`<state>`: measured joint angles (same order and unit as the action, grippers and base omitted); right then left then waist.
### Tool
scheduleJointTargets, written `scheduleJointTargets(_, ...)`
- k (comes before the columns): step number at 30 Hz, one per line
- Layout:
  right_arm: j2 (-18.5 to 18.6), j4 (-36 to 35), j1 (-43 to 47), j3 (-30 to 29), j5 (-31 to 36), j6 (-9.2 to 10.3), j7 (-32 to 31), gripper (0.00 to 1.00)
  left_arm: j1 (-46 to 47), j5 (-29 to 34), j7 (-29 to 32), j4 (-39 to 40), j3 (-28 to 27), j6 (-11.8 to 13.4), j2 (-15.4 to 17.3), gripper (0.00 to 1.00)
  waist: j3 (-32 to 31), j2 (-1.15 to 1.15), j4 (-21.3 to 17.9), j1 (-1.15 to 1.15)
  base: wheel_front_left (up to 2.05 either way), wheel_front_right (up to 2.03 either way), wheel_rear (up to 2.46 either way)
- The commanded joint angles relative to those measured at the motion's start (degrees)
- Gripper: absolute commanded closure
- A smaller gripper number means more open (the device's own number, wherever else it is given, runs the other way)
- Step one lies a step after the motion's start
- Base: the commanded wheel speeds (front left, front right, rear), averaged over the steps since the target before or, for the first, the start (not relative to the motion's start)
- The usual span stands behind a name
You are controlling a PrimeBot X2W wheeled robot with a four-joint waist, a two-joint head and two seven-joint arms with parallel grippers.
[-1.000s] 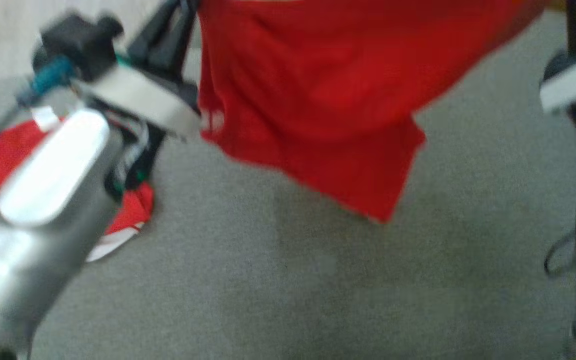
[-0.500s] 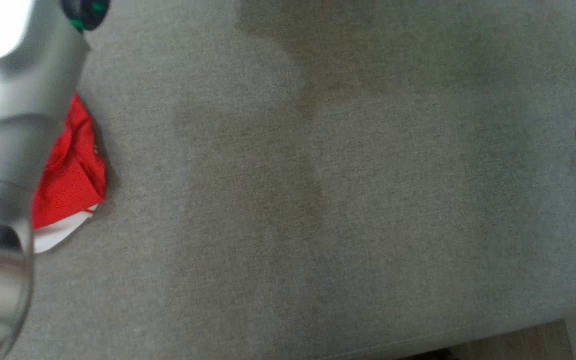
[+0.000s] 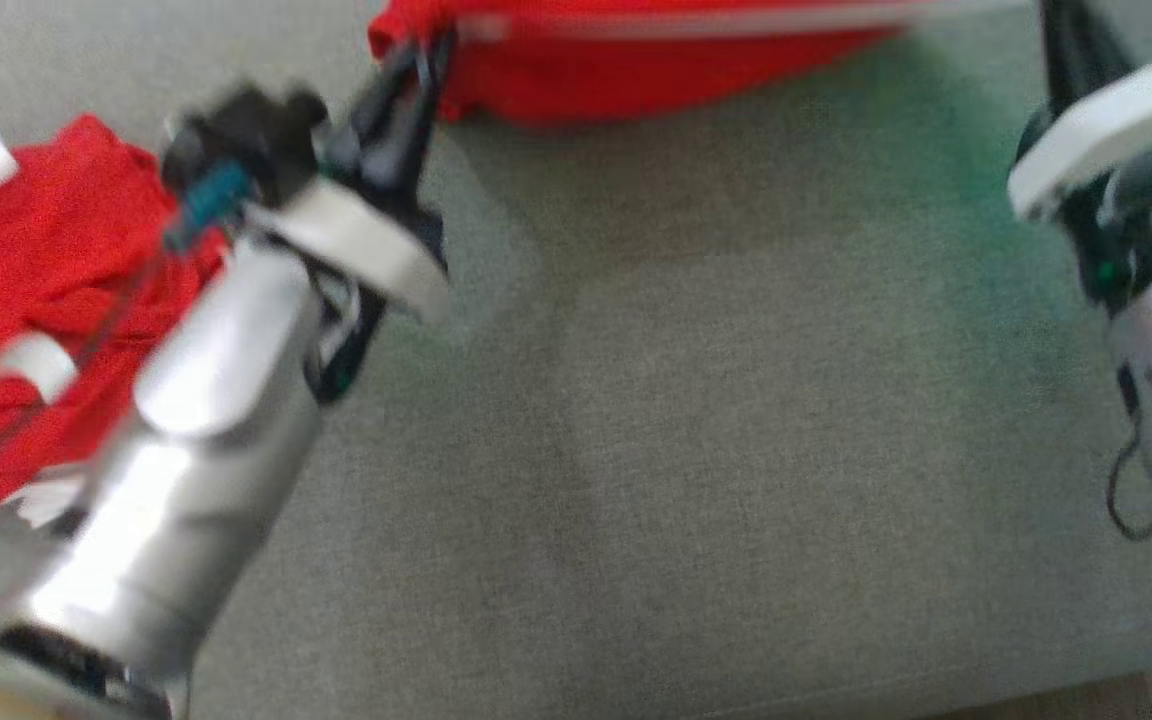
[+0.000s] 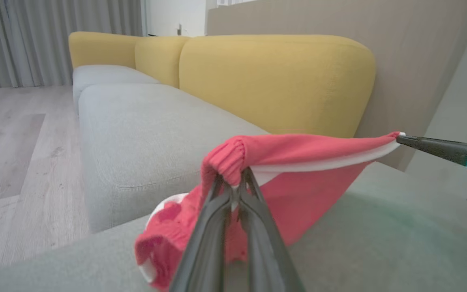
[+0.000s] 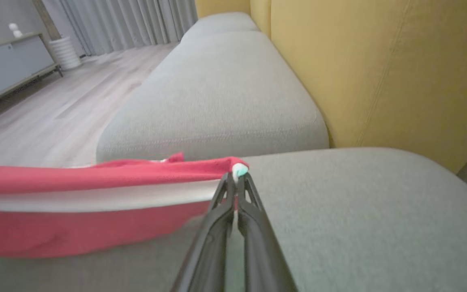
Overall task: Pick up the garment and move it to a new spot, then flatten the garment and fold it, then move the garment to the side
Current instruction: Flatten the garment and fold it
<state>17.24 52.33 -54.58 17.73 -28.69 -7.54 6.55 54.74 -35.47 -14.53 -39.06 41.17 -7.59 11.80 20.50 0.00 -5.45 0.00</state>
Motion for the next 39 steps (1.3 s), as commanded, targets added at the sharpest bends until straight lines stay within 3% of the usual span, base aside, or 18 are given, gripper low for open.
scheduleJointTargets(1,2.04,-1.64,1.60,1.92,-1.91,0.05,-0.96,1.00,0.43,0.73,-0.46,2.85,-1.51,0.16,2.52,1.00,-2.98,0.00,0.27,0.00,0.00,0.00,0.00)
scheduleJointTargets(9,11.52,-9.02,13.68,12.32,-14.06,0.05,-8.02,1.00,-13.26,0.31,-0.46,9.69,4.01,0.11,5.06,1.00,-10.29,0.00,0.70,0.00,0.00,0.00,0.00)
scheduleJointTargets(17,17.54,-13.94,22.73,17.34,-18.92,0.05,-11.96,1.00,-21.44,-0.20,-0.46,12.31,7.62,0.11,5.69,1.00,-16.31,0.00,0.82,0.00,0.00,0.00,0.00)
scheduleJointTargets(28,21.80,-20.14,33.35,16.57,-23.00,0.05,-14.51,1.00,-29.55,-0.61,-0.43,15.78,9.65,0.43,6.40,1.00,-21.08,0.00,1.18,0.00,0.00,0.00,0.00)
scheduleJointTargets(33,23.70,-24.11,37.64,13.65,-22.98,0.05,-14.81,1.00,-31.76,-0.96,0.56,18.81,10.56,1.23,6.85,1.00,-21.39,0.00,1.59,0.00,0.00,0.00,0.00)
scheduleJointTargets(39,23.22,-28.78,38.48,8.63,-19.96,0.05,-13.58,1.00,-31.54,-1.16,1.44,21.31,10.51,2.07,7.19,1.00,-20.66,0.00,2.01,0.00,0.00,0.00,0.00)
